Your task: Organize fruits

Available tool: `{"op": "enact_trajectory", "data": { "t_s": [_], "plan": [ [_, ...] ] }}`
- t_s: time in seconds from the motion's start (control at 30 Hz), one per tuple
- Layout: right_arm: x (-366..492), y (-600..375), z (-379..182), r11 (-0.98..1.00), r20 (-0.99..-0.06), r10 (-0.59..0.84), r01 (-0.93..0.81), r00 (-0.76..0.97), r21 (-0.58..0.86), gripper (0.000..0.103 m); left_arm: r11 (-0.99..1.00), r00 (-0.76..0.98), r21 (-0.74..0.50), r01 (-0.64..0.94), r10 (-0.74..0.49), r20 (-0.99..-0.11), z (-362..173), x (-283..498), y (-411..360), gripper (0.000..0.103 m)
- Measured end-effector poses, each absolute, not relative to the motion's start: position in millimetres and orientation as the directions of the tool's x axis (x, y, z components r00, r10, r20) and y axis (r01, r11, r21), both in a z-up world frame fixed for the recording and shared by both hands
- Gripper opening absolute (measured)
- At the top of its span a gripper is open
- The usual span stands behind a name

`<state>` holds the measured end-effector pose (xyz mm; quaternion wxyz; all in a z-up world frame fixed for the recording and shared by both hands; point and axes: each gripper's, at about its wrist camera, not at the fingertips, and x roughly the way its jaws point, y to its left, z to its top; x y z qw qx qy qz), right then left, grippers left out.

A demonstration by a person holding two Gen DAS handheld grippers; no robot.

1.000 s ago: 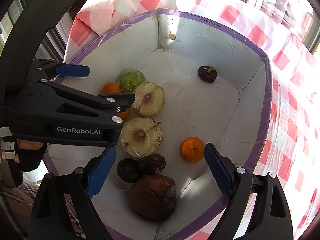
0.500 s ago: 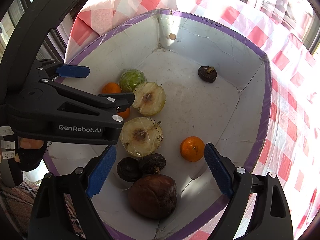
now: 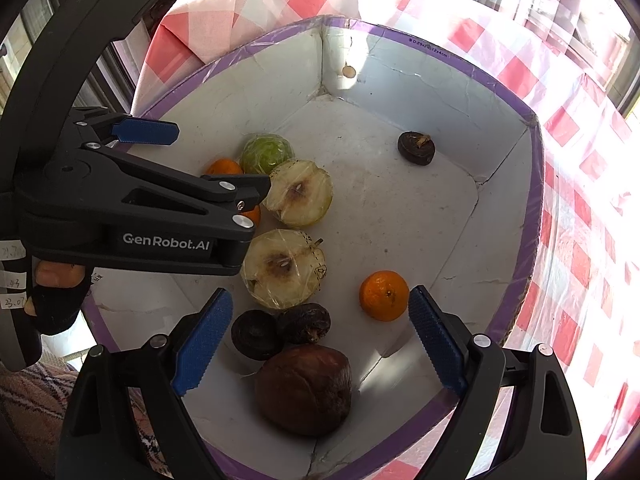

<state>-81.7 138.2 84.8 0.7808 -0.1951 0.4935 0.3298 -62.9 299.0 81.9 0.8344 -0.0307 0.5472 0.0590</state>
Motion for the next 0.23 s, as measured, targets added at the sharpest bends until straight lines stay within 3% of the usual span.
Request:
{"op": "enact_trajectory", "data": {
  "t_s": [0.23],
  "plan": [
    [-82.4, 139.5, 83.0, 0.707, -0.895, 0.34, -0.706, 0.29, 0.04, 0.086, 0.989, 0.372, 0.056, -0.133, 0.103, -0.922, 80.7, -59.7, 296.1, 0.101]
  ]
}}
